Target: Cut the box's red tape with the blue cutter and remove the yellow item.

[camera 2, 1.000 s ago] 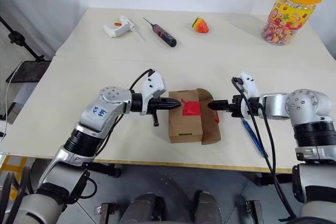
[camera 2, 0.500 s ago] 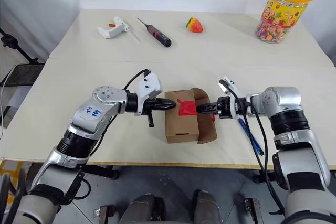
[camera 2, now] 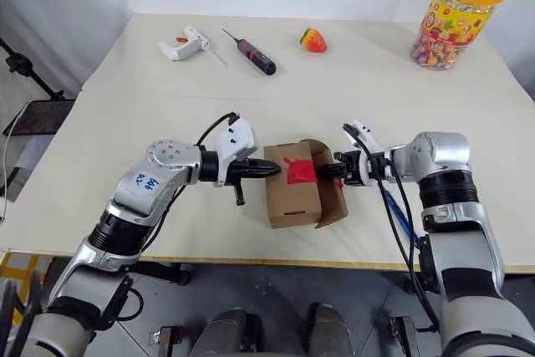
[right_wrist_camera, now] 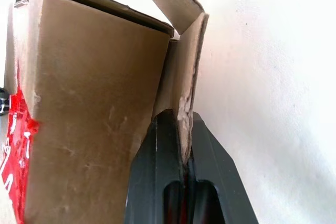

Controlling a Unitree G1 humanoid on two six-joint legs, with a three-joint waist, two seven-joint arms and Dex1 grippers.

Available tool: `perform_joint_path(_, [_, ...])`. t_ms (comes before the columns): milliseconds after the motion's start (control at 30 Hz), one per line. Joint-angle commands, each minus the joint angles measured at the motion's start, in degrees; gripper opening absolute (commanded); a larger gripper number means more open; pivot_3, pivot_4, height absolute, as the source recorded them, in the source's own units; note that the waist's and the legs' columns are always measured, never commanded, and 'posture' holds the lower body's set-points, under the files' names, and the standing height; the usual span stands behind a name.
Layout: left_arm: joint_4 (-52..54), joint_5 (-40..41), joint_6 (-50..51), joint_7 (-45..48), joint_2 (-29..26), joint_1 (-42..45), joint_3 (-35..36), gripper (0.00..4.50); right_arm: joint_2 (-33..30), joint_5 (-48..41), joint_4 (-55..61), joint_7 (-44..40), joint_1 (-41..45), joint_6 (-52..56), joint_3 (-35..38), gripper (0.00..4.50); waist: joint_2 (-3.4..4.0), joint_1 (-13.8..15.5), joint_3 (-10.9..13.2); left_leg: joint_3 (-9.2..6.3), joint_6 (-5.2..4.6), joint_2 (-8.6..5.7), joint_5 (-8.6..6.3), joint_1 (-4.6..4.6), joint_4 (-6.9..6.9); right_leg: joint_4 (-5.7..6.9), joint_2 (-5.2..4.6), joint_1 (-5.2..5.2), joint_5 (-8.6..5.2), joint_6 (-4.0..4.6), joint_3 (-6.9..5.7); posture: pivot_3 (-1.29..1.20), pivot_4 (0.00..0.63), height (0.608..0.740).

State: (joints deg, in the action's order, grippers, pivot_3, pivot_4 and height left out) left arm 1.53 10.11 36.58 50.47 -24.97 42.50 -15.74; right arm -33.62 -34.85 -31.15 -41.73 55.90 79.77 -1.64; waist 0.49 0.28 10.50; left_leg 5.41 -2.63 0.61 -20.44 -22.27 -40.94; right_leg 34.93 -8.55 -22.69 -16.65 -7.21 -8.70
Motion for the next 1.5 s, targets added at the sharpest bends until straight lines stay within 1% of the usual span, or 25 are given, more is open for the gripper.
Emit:
perform_joint_path(33, [-0.4, -0.7, 0.2, -0.1, -0.4, -1.2, -0.8, 0.00, -0.8, -0.3, 7.4, 4.2, 0.7, 6.3, 4.8, 0.02, 0.01, 0.1, 0.0, -0.01, 0.00, 0.00, 0.00, 0.00, 0.01, 0.00, 0.00, 0.00, 0.00, 0.00, 0.00, 0.00, 0.150, 0.740])
perform_joint_path(100, [-0.6, -0.7, -0.1, -0.3, -0.4, -1.2, -0.6, 0.00, -0.2, -1.0, 12.5, 6.5, 0.8, 11.0, 7.5, 0.02, 0.02, 0.2, 0.0, -0.01, 0.00, -0.01, 0.00, -0.01, 0.01, -0.01, 0.00, 0.00, 0.00, 0.00, -0.01, 0.00, 0.150, 0.740])
perform_joint_path(133, [-0.8, -0.7, -0.5, -0.5, -0.2, -1.2, -0.4, 0.00, -0.9, -3.8, 16.3, 8.8, 0.9, 12.2, 7.3, 0.02, 0.03, 0.3, 0.0, 0.00, 0.00, -0.01, 0.00, -0.02, 0.00, -0.02, 0.00, -0.01, 0.00, 0.00, -0.01, 0.00, 0.150, 0.740])
perform_joint_path(233, [-1.6, -0.8, -1.3, -1.1, 0.6, -1.2, -0.1, 0.00, -3.4, -14.9, 22.8, 16.8, 2.0, 12.7, 7.2, 0.02, 0.04, 0.5, 0.0, -0.02, 0.00, 0.00, 0.00, -0.02, 0.01, 0.00, 0.00, -0.03, 0.00, 0.00, -0.01, 0.00, 0.150, 0.740])
perform_joint_path(400, [-3.2, -1.3, -3.0, -1.9, 1.8, -1.0, -0.1, 0.00, -8.5, -32.9, 26.0, 32.0, 2.4, 12.7, 5.7, 0.02, 0.04, 1.2, 0.0, 0.01, 0.00, -0.02, 0.00, -0.02, -0.01, -0.02, -0.01, -0.02, 0.00, 0.00, -0.01, 0.00, 0.150, 0.740])
perform_joint_path(500, [-4.6, -1.8, -4.4, -2.7, 2.5, -0.7, 0.4, 0.00, -11.5, -43.8, 26.3, 42.1, 3.6, 12.7, 3.9, 0.02, 0.04, 1.2, 0.0, 0.00, -0.01, -0.05, 0.00, -0.04, -0.02, -0.03, -0.04, -0.02, 0.00, 0.00, -0.02, 0.00, 0.150, 0.740])
perform_joint_path(600, [-6.0, -2.4, -5.9, -3.1, 2.9, -0.3, 1.0, 0.00, -13.8, -52.0, 26.0, 51.1, 5.3, 12.7, 1.3, 0.02, 0.03, 1.0, 0.0, 0.02, -0.01, -0.01, 0.00, -0.05, 0.01, -0.06, -0.01, -0.03, 0.00, 0.00, -0.05, 0.00, 0.150, 0.740])
perform_joint_path(667, [-7.0, -2.6, -6.7, -3.5, 3.1, 0.1, 1.6, 0.00, -13.5, -58.2, 24.2, 57.2, 6.6, 12.4, 0.9, 0.02, 0.01, 1.0, 0.0, 0.02, -0.01, 0.02, 0.00, -0.08, 0.02, -0.06, 0.00, -0.07, 0.00, 0.00, -0.07, 0.00, 0.150, 0.740])
perform_joint_path(733, [-7.6, -2.6, -7.9, -3.9, 2.6, 0.6, 2.9, 0.00, -15.0, -70.6, 24.7, 68.3, 7.0, 5.6, -3.3, 0.02, 0.01, 1.0, 0.1, 0.05, -0.01, 0.02, 0.00, -0.10, 0.03, -0.08, -0.01, -0.10, 0.00, 0.00, -0.07, 0.00, 0.150, 0.740])
perform_joint_path(800, [-7.5, -1.9, -9.8, -3.6, 1.7, 0.6, 4.7, 0.00, -16.5, -76.8, 27.5, 76.7, 7.9, 1.5, -8.5, 0.02, 0.00, 1.0, 0.1, 0.02, -0.01, 0.04, 0.00, -0.12, 0.03, -0.09, -0.01, -0.11, 0.00, 0.00, -0.09, 0.00, 0.150, 0.740])
perform_joint_path(900, [-6.7, 1.4, -9.9, -1.6, 1.3, 1.2, 7.9, 0.00, -17.5, -78.2, 28.5, 81.7, 8.5, -0.5, -11.9, 0.02, -0.06, 0.9, 0.1, 0.02, -0.01, 0.05, 0.00, -0.16, 0.03, -0.13, -0.01, -0.13, 0.00, 0.00, -0.12, 0.00, 0.150, 0.740])
perform_joint_path(1067, [-3.1, 10.5, -3.2, 3.1, -0.1, 3.4, 13.7, 0.00, -17.2, -78.2, 29.5, 84.8, 9.0, -2.3, -13.8, 0.02, -0.07, 1.0, 0.1, -0.03, -0.02, 0.07, 0.00, -0.23, 0.02, -0.17, -0.01, -0.13, 0.00, 0.00, -0.15, 0.00, 0.150, 0.740])
perform_joint_path(1200, [-1.3, 13.2, -0.2, 4.2, -0.4, 5.3, 13.6, 0.00, -17.4, -78.2, 29.9, 86.4, 8.9, -2.7, -14.7, 0.02, -0.07, 1.0, 0.1, -0.09, -0.02, 0.07, -0.01, -0.28, 0.02, -0.20, -0.01, -0.13, 0.00, 0.00, -0.21, 0.00, 0.150, 0.740])
perform_joint_path(1333, [-4.6, 6.4, -6.5, 6.4, 0.9, 6.9, 4.2, 0.00, -16.7, -78.2, 29.5, 87.0, 8.7, -3.4, -14.9, 0.02, -0.07, 1.2, 0.1, -0.08, -0.03, 0.06, -0.01, -0.28, 0.03, -0.22, -0.01, -0.13, 0.00, 0.00, -0.23, 0.00, 0.150, 0.740])
perform_joint_path(1400, [-7.5, 3.6, -10.3, 7.0, 0.9, 7.6, 2.1, 0.00, -17.1, -78.2, 29.7, 86.9, 8.6, -3.4, -14.8, 0.02, -0.08, 1.1, 0.1, -0.08, -0.03, 0.04, -0.01, -0.33, 0.01, -0.23, 0.00, -0.13, 0.00, 0.00, -0.25, 0.00, 0.150, 0.740])
perform_joint_path(1500, [-10.9, 1.4, -14.1, 7.5, 0.7, 8.8, 1.2, 0.00, -17.6, -78.2, 30.2, 86.9, 8.2, -3.5, -14.5, 0.02, -0.10, 1.0, 0.1, -0.07, -0.04, 0.06, -0.02, -0.41, 0.02, -0.25, 0.01, -0.25, 0.00, 0.00, -0.25, 0.00, 0.150, 0.740])
